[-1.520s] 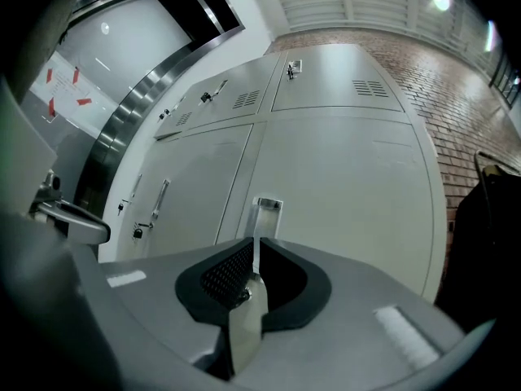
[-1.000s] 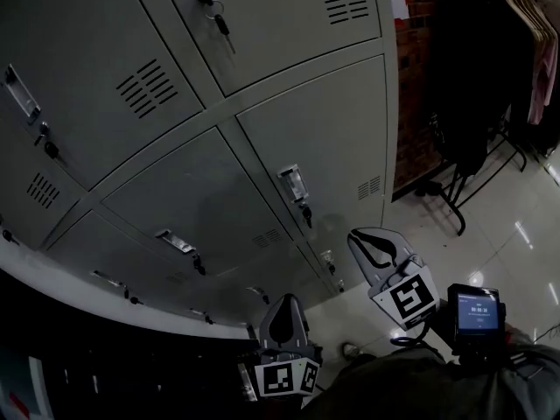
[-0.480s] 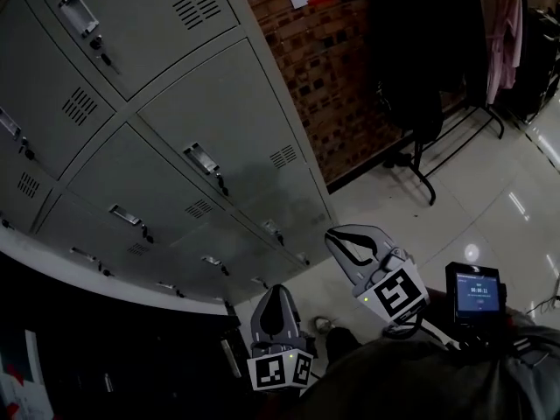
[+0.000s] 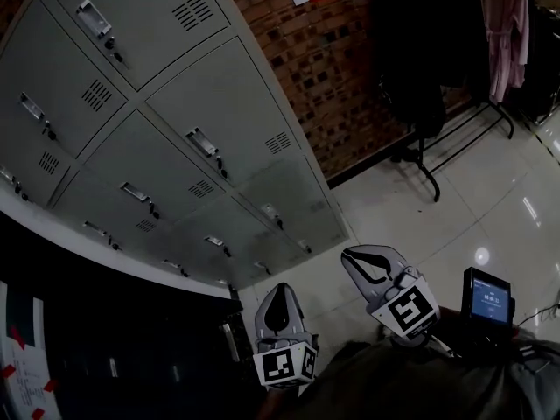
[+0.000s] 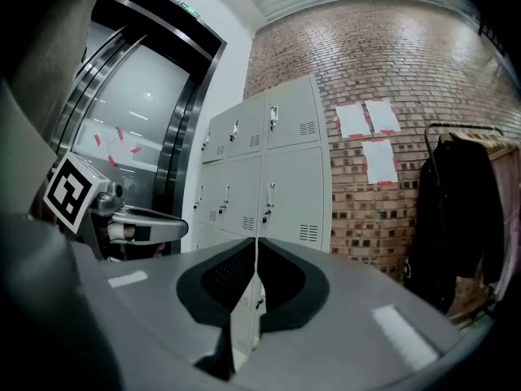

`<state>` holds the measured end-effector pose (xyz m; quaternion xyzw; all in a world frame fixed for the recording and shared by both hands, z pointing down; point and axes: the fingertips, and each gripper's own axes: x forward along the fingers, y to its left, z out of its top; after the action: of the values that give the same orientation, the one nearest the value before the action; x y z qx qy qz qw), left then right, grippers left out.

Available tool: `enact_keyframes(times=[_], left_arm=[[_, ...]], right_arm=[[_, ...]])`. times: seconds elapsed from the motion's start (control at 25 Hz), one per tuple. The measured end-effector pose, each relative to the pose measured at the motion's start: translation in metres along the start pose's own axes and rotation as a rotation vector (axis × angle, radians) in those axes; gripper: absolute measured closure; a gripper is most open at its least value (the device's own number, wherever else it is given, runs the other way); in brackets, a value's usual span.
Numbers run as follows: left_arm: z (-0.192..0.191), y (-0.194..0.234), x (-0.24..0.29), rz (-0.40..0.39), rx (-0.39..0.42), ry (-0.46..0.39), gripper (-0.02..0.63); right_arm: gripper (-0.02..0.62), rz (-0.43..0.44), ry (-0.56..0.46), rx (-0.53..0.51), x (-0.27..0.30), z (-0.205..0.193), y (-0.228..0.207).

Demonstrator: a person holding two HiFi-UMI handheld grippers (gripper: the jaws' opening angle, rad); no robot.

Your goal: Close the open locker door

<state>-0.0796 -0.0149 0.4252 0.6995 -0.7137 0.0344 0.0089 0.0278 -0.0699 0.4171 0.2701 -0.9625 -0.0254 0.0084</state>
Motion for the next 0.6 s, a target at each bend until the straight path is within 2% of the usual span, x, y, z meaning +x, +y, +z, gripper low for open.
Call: enact_keyframes(times=[0.6], left_arm=[[-0.012,0.027,-0.036,-0.036,0.041,0.044,0.606]], right_arm=[[0.588,-0.02,0.079,0.029,-0.016,-0.021,0.055]])
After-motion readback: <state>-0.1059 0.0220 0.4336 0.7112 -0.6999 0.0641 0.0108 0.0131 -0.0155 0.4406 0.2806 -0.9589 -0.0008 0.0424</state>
